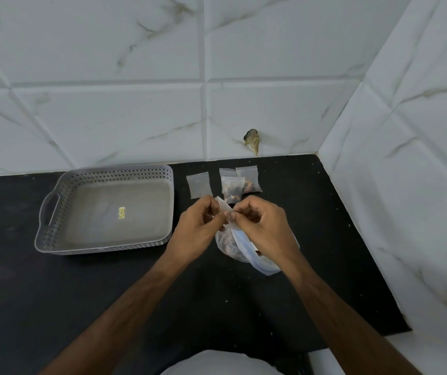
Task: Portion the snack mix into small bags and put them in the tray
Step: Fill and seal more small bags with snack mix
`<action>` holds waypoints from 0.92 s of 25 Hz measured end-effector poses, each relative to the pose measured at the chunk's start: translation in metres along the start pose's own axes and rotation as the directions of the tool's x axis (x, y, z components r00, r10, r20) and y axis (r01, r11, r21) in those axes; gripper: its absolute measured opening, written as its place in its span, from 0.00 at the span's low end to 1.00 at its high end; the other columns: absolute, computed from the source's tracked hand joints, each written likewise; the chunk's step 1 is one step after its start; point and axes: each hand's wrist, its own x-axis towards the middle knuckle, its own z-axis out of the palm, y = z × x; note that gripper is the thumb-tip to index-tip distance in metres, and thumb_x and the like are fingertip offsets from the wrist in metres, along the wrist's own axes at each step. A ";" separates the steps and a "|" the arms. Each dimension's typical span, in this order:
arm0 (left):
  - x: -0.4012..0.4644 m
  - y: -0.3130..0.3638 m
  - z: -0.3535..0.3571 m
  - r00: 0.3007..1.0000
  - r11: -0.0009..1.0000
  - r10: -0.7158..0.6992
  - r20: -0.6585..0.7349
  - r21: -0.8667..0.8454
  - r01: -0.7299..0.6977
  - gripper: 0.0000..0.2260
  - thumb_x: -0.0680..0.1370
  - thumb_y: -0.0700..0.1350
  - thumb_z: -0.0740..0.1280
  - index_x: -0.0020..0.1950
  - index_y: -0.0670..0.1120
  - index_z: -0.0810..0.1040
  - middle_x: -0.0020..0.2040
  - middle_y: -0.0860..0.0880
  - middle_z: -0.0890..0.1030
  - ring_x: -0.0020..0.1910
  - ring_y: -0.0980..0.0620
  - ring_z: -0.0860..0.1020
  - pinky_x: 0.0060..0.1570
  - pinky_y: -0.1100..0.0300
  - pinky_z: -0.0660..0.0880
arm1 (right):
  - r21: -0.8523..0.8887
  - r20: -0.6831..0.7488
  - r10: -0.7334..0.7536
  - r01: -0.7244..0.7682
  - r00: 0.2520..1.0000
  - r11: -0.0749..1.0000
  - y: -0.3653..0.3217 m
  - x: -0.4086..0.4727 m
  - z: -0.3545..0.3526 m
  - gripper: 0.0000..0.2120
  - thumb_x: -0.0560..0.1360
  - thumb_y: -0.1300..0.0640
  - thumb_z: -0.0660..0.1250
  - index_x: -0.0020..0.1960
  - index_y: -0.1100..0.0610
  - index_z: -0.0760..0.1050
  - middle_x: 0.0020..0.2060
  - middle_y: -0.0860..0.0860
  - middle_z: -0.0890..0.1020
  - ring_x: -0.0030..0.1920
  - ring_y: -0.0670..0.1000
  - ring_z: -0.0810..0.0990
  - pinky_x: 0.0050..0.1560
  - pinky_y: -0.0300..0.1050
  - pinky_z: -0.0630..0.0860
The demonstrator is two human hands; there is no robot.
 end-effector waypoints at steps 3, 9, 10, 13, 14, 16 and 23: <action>0.000 0.003 0.000 0.999 0.992 -0.027 -0.041 0.118 0.032 0.06 0.78 0.41 0.70 0.42 0.45 0.76 0.40 0.48 0.82 0.40 0.49 0.82 0.42 0.51 0.81 | -0.128 -0.078 -0.035 0.025 0.996 0.991 0.002 0.004 -0.006 0.02 0.75 0.61 0.73 0.46 0.56 0.80 0.39 0.46 0.83 0.41 0.44 0.83 0.44 0.37 0.80; 0.005 0.005 -0.001 0.997 0.971 -0.082 0.011 0.225 0.078 0.08 0.77 0.44 0.68 0.38 0.46 0.76 0.36 0.48 0.81 0.38 0.46 0.80 0.42 0.45 0.78 | -0.525 -0.053 -0.348 0.270 0.936 0.807 0.007 0.007 -0.007 0.06 0.77 0.63 0.70 0.46 0.54 0.74 0.40 0.47 0.79 0.40 0.46 0.78 0.41 0.43 0.79; 0.006 0.006 0.000 0.995 0.979 -0.093 0.024 0.185 0.087 0.08 0.77 0.43 0.68 0.38 0.46 0.76 0.36 0.47 0.82 0.37 0.47 0.80 0.43 0.45 0.78 | -0.554 -0.039 -0.390 0.305 0.920 0.775 0.008 0.007 -0.006 0.07 0.76 0.66 0.69 0.45 0.55 0.76 0.41 0.47 0.79 0.41 0.46 0.78 0.42 0.46 0.79; 0.006 0.008 0.003 0.993 0.995 -0.089 0.083 0.047 0.085 0.08 0.78 0.40 0.68 0.38 0.45 0.76 0.37 0.47 0.82 0.39 0.48 0.81 0.46 0.46 0.79 | -0.525 -0.039 -0.399 0.321 0.916 0.788 0.014 0.012 -0.001 0.08 0.75 0.67 0.68 0.49 0.56 0.82 0.47 0.49 0.82 0.48 0.48 0.81 0.50 0.48 0.80; 0.008 0.007 0.004 0.993 0.998 -0.062 0.102 0.038 0.059 0.08 0.79 0.40 0.68 0.39 0.46 0.77 0.38 0.46 0.82 0.40 0.47 0.81 0.46 0.48 0.79 | -0.488 -0.066 -0.376 0.298 0.924 0.820 0.015 0.015 0.001 0.07 0.76 0.66 0.69 0.51 0.57 0.83 0.48 0.50 0.83 0.49 0.48 0.82 0.52 0.49 0.81; 0.010 0.004 0.003 0.992 0.999 0.008 0.128 0.052 -0.015 0.07 0.80 0.41 0.68 0.41 0.47 0.78 0.39 0.48 0.81 0.41 0.49 0.81 0.44 0.54 0.79 | -0.349 -0.124 -0.264 0.207 0.957 0.914 0.014 0.017 0.002 0.07 0.75 0.63 0.72 0.53 0.58 0.84 0.48 0.49 0.84 0.48 0.46 0.83 0.52 0.48 0.82; 0.014 -0.021 -0.017 0.876 0.614 0.481 0.020 0.705 -0.354 0.33 0.70 0.63 0.72 0.70 0.48 0.71 0.71 0.48 0.71 0.70 0.49 0.70 0.66 0.54 0.65 | 0.076 -0.004 0.080 -0.080 0.997 0.994 0.004 0.022 -0.006 0.06 0.71 0.62 0.77 0.44 0.52 0.84 0.39 0.47 0.86 0.42 0.47 0.86 0.44 0.40 0.83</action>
